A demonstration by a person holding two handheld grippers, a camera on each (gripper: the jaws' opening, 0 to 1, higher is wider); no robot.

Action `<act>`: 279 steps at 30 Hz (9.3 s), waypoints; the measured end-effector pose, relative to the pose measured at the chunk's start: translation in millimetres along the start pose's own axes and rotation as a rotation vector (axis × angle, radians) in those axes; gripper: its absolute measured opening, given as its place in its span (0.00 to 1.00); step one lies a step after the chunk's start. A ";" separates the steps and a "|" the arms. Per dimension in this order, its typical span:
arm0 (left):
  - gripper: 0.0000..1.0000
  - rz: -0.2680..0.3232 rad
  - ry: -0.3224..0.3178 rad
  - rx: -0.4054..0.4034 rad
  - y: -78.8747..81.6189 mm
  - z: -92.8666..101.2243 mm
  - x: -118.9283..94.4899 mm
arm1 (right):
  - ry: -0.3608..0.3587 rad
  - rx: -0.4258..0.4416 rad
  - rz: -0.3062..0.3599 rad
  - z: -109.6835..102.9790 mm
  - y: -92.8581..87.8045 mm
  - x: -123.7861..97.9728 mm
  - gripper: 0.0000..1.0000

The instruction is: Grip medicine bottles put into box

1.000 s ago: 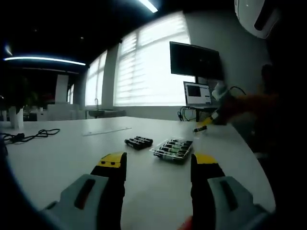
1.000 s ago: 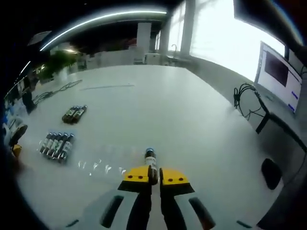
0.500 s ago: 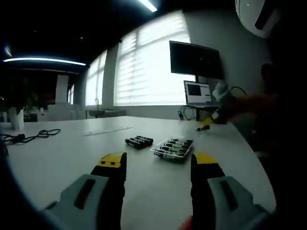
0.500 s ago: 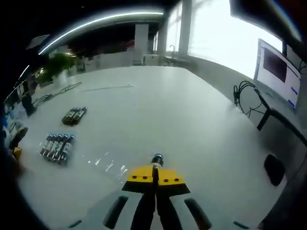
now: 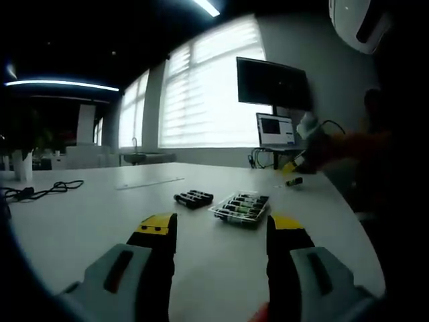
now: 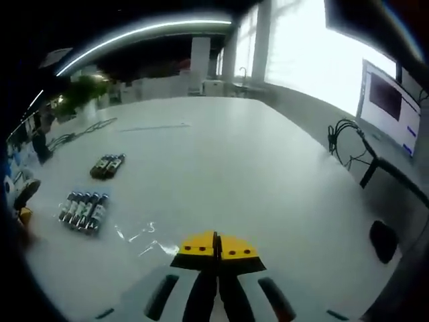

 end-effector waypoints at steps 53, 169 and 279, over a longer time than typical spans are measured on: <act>0.46 -0.009 -0.006 0.005 -1.6 1.4 0.7 | -0.060 -0.287 -0.130 -25.4 -23.2 -24.8 0.08; 0.46 0.005 -0.005 0.000 0.0 0.5 -0.5 | 0.127 -0.106 0.046 -76.1 -1.9 -0.5 0.08; 0.47 0.006 0.013 0.011 0.5 -0.6 -0.3 | 0.644 -0.152 0.167 -143.7 71.3 50.9 0.35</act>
Point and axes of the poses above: the point that each gripper's makers call its tool centre point, and the gripper's own axes: x roughly forward along the fingers, z roughly to its right, y roughly out of its top, the point moved 7 cm from there along -x, roughly backward along the fingers, and after that the axes turned 2 degrees about -x, right-handed, at the moved point
